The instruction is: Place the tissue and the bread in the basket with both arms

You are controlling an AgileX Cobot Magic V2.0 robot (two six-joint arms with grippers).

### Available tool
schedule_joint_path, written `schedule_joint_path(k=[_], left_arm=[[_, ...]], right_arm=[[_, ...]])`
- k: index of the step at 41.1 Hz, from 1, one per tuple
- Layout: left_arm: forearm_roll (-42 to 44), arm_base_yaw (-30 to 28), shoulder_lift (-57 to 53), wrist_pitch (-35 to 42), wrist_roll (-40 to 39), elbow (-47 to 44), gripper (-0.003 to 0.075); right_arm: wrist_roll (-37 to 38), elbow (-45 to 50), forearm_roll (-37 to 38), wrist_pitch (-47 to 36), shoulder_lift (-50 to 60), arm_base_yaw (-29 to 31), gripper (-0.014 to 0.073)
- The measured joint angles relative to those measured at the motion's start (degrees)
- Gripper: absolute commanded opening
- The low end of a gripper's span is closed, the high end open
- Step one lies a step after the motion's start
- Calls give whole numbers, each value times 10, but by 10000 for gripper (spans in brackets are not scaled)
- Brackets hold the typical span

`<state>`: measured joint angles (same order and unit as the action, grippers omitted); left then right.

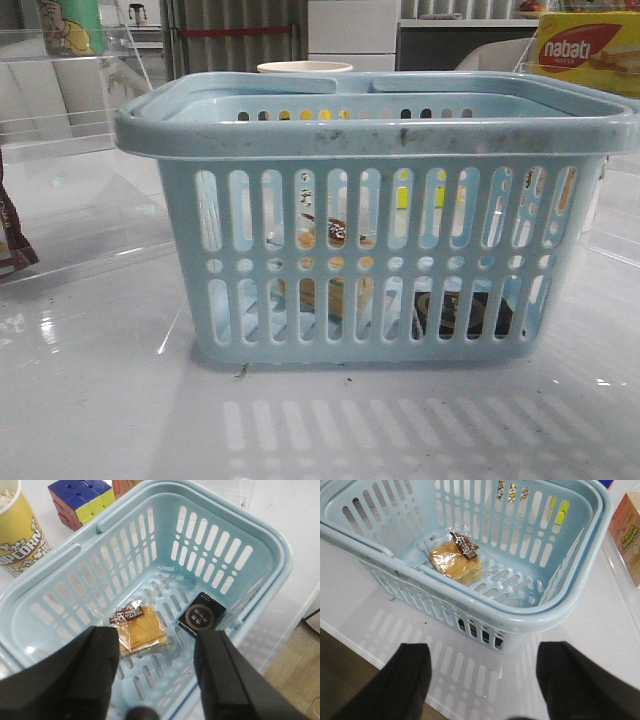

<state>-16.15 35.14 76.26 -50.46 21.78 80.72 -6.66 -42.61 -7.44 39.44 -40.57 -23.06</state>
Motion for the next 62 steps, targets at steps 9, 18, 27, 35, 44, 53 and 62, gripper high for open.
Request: schedule_joint_path(k=[9,18,27,35,44,53,62], left_arm=[[0,0,-155,-2,5,-139,415],[0,0,-290,18,5,-276,414],[19,0,-377,49,-23,-367,414],[97,0,-393,63,-102,-401,414],[107,0,-393,65,-113,-408,402],[107,0,-393,68,-115,-408,221],[107,0,-393,68,-115,-408,94]], right_arm=[[0,0,0,0,0,0,552],[0,0,0,9,0,0,552],[0,0,0,32,0,0,552],[3,0,0,73,10,0,552],[5,20,0,95,59,0,521],[5,37,0,95,72,0,258],[5,40,0,99,72,0,76]])
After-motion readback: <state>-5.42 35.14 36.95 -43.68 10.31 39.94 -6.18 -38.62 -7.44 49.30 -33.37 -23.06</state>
